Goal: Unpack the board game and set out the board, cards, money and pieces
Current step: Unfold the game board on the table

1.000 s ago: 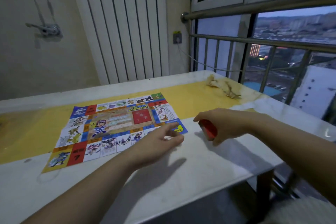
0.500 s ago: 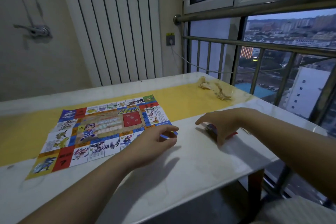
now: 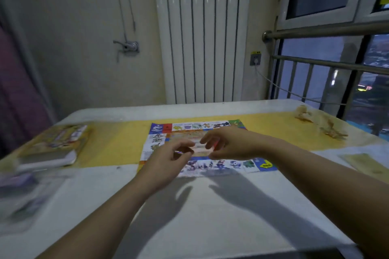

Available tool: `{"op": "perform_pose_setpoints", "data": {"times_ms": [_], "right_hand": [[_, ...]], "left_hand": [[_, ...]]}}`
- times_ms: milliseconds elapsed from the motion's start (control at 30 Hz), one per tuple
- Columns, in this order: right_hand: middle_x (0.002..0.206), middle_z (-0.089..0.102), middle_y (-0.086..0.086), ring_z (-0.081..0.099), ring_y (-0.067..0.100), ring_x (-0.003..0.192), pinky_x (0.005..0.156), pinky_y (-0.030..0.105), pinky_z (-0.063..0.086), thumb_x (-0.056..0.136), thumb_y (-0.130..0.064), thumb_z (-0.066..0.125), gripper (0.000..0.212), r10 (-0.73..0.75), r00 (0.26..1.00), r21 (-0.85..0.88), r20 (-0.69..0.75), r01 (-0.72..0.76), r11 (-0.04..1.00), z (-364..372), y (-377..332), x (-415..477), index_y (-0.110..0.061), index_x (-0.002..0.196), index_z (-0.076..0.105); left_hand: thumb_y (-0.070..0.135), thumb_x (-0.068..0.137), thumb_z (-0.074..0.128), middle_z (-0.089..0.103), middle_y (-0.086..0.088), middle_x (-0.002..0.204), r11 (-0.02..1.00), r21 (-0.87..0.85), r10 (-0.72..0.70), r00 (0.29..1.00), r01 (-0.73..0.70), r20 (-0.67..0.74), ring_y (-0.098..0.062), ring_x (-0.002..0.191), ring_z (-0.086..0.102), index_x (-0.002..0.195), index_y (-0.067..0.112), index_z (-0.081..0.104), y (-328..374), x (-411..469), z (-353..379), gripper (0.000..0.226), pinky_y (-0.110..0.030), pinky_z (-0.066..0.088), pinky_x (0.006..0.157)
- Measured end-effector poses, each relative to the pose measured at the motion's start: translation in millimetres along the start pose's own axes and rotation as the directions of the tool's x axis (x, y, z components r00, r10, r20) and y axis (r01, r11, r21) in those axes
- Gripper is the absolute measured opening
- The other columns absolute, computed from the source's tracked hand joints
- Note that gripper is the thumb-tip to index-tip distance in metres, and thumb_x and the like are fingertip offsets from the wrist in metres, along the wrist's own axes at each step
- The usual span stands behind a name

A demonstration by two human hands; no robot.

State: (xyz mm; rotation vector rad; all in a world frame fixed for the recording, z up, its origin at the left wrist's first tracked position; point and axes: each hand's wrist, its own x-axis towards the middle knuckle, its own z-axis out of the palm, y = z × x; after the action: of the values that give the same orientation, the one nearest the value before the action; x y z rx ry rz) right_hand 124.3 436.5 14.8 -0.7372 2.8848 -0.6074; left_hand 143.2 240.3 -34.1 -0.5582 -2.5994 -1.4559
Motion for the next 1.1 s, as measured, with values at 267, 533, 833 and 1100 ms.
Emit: {"op": "perform_pose_setpoints", "data": {"times_ms": [267,533,833,1100], "right_hand": [[0.112,0.066,-0.006,0.060,0.007,0.093,0.088,0.024,0.049,0.090,-0.022,0.061,0.034,-0.208,0.975,0.033,0.082,0.206,0.978,54.2,-118.9,93.9,-0.020,0.124,0.057],[0.108,0.070,0.006,0.061,0.013,0.089,0.078,0.014,0.048,0.089,-0.008,0.056,0.030,-0.316,0.944,0.188,0.092,0.295,0.937,106.3,-219.0,167.9,-0.012,0.118,0.063],[0.095,0.059,0.004,0.057,0.014,0.077,0.078,0.040,0.048,0.095,-0.014,0.050,0.013,-0.037,0.966,0.861,0.254,-0.209,0.465,145.5,-272.0,218.5,-0.016,0.105,0.058],[0.081,0.056,0.001,0.053,0.015,0.068,0.083,0.058,0.038,0.092,-0.017,0.043,0.013,0.015,0.903,0.880,0.429,-0.421,0.220,159.2,-281.1,244.0,-0.018,0.091,0.056]], "left_hand": [[0.013,0.092,0.057,0.065,0.013,0.095,0.975,0.154,-0.119,0.958,0.163,-0.260,-0.015,0.087,0.066,0.105,0.028,0.063,-80.5,-60.3,-122.6,0.021,-0.009,0.042,0.070],[0.014,0.092,0.055,0.068,0.008,0.096,0.933,0.144,-0.217,0.832,0.331,-0.511,-0.010,0.081,0.066,0.108,0.026,0.066,-136.2,-107.8,-220.4,0.023,-0.024,0.051,0.070],[0.033,0.087,0.049,0.066,0.013,0.112,0.764,0.493,-0.192,0.876,0.416,-0.442,-0.014,0.109,0.058,0.108,0.035,0.068,-190.0,-121.8,-275.1,0.028,-0.036,0.046,0.090],[0.038,0.087,0.036,0.060,0.013,0.124,0.636,0.667,-0.253,0.922,0.387,-0.293,-0.017,0.119,0.048,0.118,0.039,0.063,-197.5,-116.6,-265.9,0.041,-0.031,0.038,0.099]]}}
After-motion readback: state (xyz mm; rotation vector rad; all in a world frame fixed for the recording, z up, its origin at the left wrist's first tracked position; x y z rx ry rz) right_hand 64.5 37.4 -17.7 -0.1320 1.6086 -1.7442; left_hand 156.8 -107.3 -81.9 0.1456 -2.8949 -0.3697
